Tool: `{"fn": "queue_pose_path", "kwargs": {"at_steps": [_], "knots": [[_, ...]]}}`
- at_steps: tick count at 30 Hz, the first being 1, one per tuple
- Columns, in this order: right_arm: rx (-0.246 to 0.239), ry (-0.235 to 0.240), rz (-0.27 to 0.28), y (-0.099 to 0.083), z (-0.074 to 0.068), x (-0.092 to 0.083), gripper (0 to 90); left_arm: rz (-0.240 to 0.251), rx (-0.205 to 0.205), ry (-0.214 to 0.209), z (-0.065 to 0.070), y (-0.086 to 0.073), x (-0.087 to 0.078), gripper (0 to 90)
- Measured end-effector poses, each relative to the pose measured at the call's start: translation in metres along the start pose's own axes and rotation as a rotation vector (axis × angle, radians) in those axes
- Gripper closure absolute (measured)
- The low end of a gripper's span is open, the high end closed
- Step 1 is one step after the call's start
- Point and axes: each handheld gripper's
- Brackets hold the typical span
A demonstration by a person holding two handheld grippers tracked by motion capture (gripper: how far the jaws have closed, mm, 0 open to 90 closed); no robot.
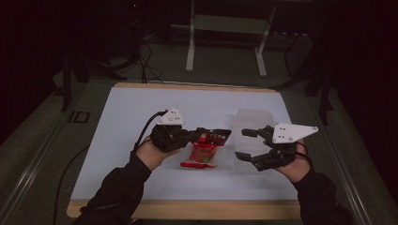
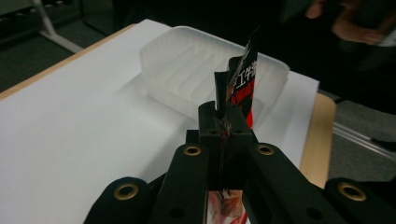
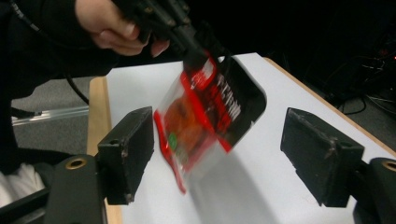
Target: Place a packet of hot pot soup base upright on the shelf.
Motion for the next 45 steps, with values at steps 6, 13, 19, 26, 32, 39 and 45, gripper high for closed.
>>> {"fn": "queue_pose_path", "kwargs": {"at_steps": [6, 13, 19, 26, 32, 39, 45], "knots": [[0.025, 0.0, -0.006, 0.008, 0.015, 0.013, 28.4, 0.02, 0.005, -0.014, 0.006, 0.006, 0.005, 89.0], [0.057, 0.022, -0.059, 0.004, 0.025, 0.026, 47.3, 0.041, -0.001, -0.026, 0.008, 0.008, 0.012, 89.0], [0.045, 0.031, -0.082, 0.002, 0.028, 0.033, 59.9, 0.057, 0.007, -0.021, 0.012, 0.013, 0.019, 89.0], [0.039, 0.083, -0.109, 0.002, 0.03, 0.036, 88.7, 0.062, 0.003, -0.025, 0.012, 0.016, 0.023, 88.9], [0.039, 0.114, -0.137, 0.002, 0.032, 0.037, 89.9, 0.049, 0.008, -0.02, 0.013, 0.016, 0.025, 88.4], [0.019, 0.132, -0.133, 0.01, 0.032, 0.029, 90.0, 0.035, 0.039, -0.019, 0.016, 0.025, 0.021, 81.8], [0.0, 0.125, -0.12, 0.019, 0.034, 0.02, 90.0, 0.031, 0.043, -0.022, 0.016, 0.03, 0.013, 54.7]]}}
Point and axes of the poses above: each handheld gripper's, and its own axes: x roughly forward along the jaws, y roughly out of its top, z roughly to its right, and after that the axes turned 2 degrees about x, right-handed
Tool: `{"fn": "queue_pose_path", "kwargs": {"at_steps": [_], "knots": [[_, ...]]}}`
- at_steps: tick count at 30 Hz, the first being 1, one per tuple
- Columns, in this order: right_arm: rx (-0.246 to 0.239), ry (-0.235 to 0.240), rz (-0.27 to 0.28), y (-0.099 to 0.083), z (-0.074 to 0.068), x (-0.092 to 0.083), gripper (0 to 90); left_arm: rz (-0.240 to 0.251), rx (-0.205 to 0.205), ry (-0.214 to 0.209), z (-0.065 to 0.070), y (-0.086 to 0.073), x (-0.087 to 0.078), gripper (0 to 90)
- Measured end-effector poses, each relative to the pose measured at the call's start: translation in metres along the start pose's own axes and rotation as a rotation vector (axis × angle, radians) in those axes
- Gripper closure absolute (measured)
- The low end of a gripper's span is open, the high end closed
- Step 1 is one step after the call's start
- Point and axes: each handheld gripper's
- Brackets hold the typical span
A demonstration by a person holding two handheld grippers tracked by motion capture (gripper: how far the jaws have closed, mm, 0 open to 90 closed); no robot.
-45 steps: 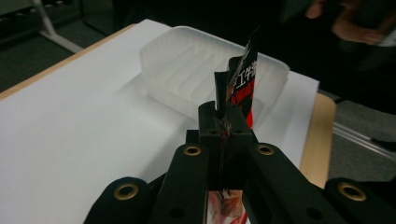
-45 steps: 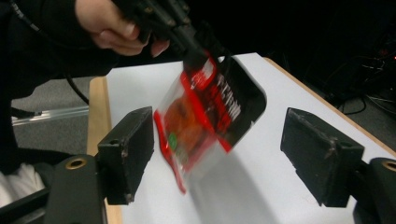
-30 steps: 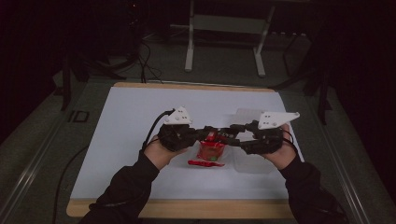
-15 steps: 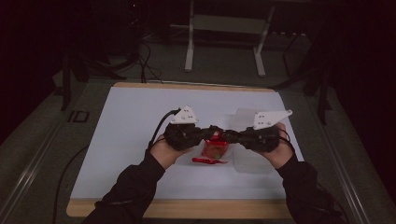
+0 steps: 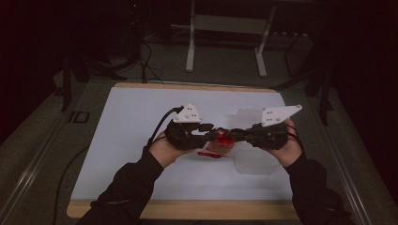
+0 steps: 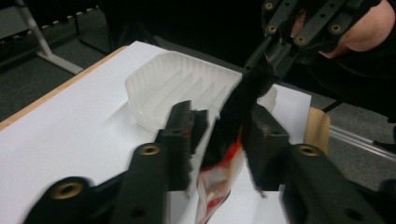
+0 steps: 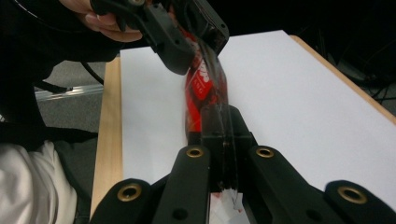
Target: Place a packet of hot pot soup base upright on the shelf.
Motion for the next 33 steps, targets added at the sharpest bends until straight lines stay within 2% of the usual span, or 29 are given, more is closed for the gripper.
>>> {"fn": "queue_pose_path", "kwargs": {"at_steps": [1, 2, 4, 6, 7, 8, 12, 15, 18, 25, 27, 30, 33], "knots": [[0.0, 0.0, 0.0, 0.0, 0.0, 0.0, 90.0, 0.0, 0.0, 0.0, 0.0, 0.0, 0.0, 48.4], [-0.006, -0.003, 0.003, 0.002, 0.0, -0.002, 90.0, 0.009, -0.013, -0.005, -0.001, 0.0, -0.003, 48.4], [-0.043, -0.014, 0.011, 0.008, 0.003, -0.011, 90.0, 0.019, -0.029, 0.001, -0.002, 0.0, -0.007, 28.7], [-0.04, -0.012, 0.011, 0.008, 0.003, -0.013, 90.0, 0.028, -0.05, -0.004, -0.004, -0.001, -0.01, 25.4], [-0.038, -0.019, 0.011, 0.009, 0.004, -0.015, 90.0, 0.027, -0.046, -0.017, -0.004, -0.002, -0.012, 22.1], [-0.039, -0.023, 0.012, 0.01, 0.005, -0.017, 90.0, 0.025, -0.045, -0.026, -0.004, -0.003, -0.013, 13.6], [-0.036, -0.035, 0.011, 0.011, 0.008, -0.024, 90.0, 0.014, -0.045, -0.007, -0.004, -0.008, -0.018, 10.2], [-0.038, -0.043, 0.007, 0.012, 0.011, -0.028, 90.0, 0.006, -0.051, -0.01, -0.005, -0.016, -0.02, 1.2], [-0.074, -0.055, 0.01, 0.012, 0.014, -0.033, 90.0, -0.001, -0.053, 0.009, -0.005, -0.026, -0.023, 1.2], [-0.086, -0.08, 0.029, 0.014, 0.024, -0.042, 90.0, -0.024, -0.069, 0.014, -0.003, -0.048, -0.026, 1.1], [-0.115, -0.1, 0.024, 0.014, 0.031, -0.046, 90.0, -0.041, -0.089, 0.019, -0.002, -0.064, -0.027, 1.2], [-0.1, -0.115, 0.021, 0.014, 0.038, -0.051, 90.0, -0.046, -0.132, 0.011, -0.003, -0.082, -0.029, 1.1], [-0.091, -0.131, 0.017, 0.014, 0.047, -0.055, 90.0, -0.069, -0.146, 0.013, -0.004, -0.098, -0.03, 1.2]]}}
Point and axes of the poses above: each handheld gripper's, and its own axes: x roughly forward along the jaws, y roughly out of its top, z roughly to its right, and after that the axes turned 2 degrees about x, right-handed
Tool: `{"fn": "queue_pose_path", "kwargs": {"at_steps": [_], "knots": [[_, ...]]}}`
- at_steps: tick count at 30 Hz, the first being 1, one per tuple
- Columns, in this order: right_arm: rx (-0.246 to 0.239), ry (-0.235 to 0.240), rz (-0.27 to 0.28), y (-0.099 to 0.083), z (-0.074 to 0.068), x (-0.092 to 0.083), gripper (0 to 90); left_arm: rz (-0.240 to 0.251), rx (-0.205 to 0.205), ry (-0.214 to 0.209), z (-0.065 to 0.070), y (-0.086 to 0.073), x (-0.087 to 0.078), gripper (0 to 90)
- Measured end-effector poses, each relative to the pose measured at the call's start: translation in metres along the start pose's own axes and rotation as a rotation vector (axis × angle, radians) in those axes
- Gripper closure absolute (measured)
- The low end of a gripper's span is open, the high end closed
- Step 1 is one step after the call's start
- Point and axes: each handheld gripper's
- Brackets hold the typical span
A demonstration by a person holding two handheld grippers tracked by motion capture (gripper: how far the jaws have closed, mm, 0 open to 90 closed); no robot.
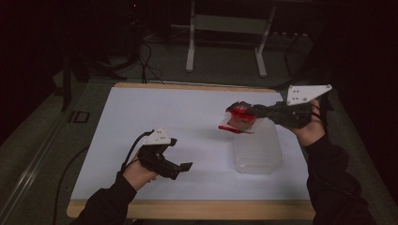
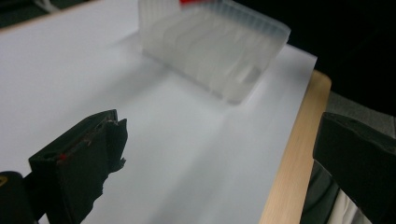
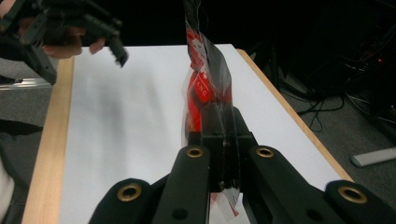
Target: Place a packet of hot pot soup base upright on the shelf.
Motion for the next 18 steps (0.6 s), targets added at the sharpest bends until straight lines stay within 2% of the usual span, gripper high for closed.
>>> {"fn": "queue_pose_path", "kwargs": {"at_steps": [6, 12, 18], "knots": [[-0.001, -0.038, -0.02, -0.002, 0.017, -0.006, 90.0, -0.021, -0.036, -0.003, 0.0, -0.026, 0.001, 1.2], [-0.016, -0.043, -0.024, -0.008, 0.03, -0.011, 90.0, -0.014, -0.048, 0.004, -0.002, -0.04, 0.0, 1.1], [-0.022, -0.069, -0.039, -0.025, 0.046, -0.018, 90.0, -0.011, -0.069, 0.009, -0.006, -0.052, 0.004, 1.2]]}}
Point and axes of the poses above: each handheld gripper's, and its own axes: x roughly forward along the jaws, y roughly out of its top, z roughly to its right, and after that the axes turned 2 degrees about x, right-handed
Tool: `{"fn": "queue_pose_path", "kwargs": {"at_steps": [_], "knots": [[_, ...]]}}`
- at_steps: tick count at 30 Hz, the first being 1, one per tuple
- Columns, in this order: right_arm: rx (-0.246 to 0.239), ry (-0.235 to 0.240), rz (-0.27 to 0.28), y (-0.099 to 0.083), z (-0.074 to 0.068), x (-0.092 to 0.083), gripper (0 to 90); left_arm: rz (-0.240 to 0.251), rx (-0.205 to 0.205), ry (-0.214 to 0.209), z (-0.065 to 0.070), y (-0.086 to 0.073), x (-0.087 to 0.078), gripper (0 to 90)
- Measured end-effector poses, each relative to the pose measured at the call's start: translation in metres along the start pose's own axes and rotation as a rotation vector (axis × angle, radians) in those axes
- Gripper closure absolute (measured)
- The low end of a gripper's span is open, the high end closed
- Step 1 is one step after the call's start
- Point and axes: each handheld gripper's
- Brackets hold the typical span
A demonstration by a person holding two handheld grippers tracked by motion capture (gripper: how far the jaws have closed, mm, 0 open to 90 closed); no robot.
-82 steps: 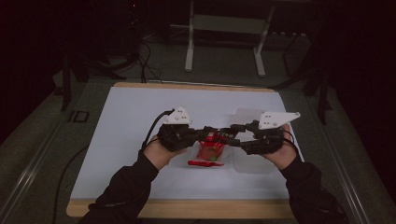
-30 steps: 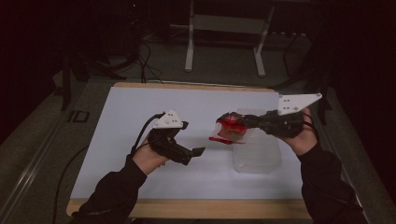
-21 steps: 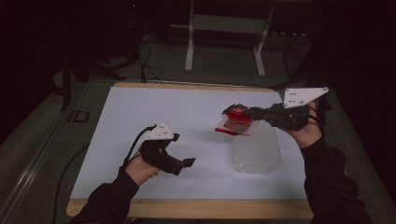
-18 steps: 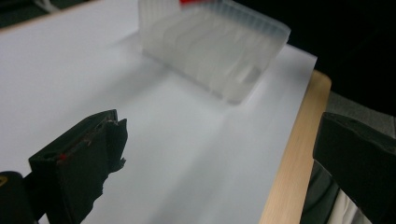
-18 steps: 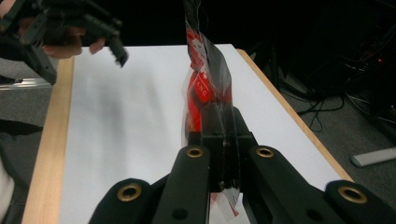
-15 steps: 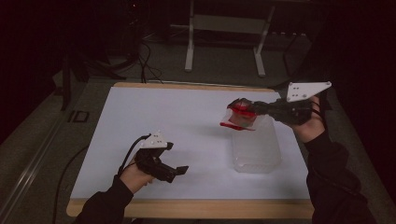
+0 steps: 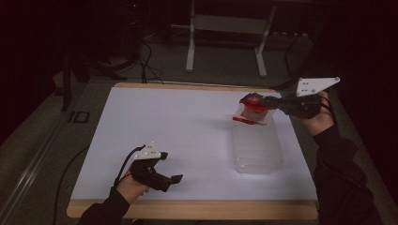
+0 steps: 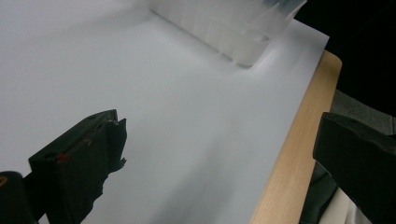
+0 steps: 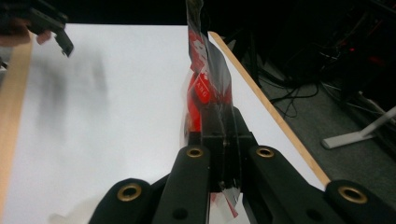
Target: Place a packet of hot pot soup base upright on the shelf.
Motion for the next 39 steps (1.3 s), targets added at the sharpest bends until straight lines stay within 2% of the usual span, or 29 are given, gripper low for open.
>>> {"fn": "queue_pose_path", "kwargs": {"at_steps": [2, 6, 13, 16, 23, 30, 35, 39], "knots": [[-0.008, 0.006, 0.001, -0.007, 0.004, 0.001, 90.0, -0.008, -0.003, 0.002, -0.001, -0.002, 0.002, 1.1], [0.009, 0.001, -0.018, -0.022, 0.015, 0.005, 90.0, -0.022, -0.002, 0.005, -0.003, -0.006, 0.005, 1.1], [-0.002, -0.003, -0.083, -0.042, 0.029, 0.02, 89.9, -0.028, -0.015, 0.001, -0.006, -0.01, 0.007, 1.1], [-0.017, -0.03, -0.132, -0.048, 0.034, 0.029, 89.9, -0.033, -0.017, -0.002, -0.007, -0.011, 0.008, 1.1], [-0.045, -0.023, -0.186, -0.051, 0.037, 0.045, 89.9, -0.033, -0.025, -0.008, -0.009, -0.013, 0.01, 1.1], [-0.016, 0.012, -0.159, -0.056, 0.038, 0.058, 89.9, -0.036, -0.025, -0.005, -0.01, -0.014, 0.011, 1.1], [0.006, 0.029, -0.135, -0.062, 0.039, 0.061, 89.9, -0.031, -0.025, -0.004, -0.011, -0.015, 0.01, 1.1], [0.044, 0.037, -0.105, -0.071, 0.042, 0.06, 89.9, -0.032, -0.027, -0.003, -0.012, -0.015, 0.01, 1.1]]}}
Point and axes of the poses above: each handheld gripper's, and its own axes: x roughly forward along the jaws, y roughly out of its top, z roughly to its right, and after that the axes turned 2 degrees about x, right-handed
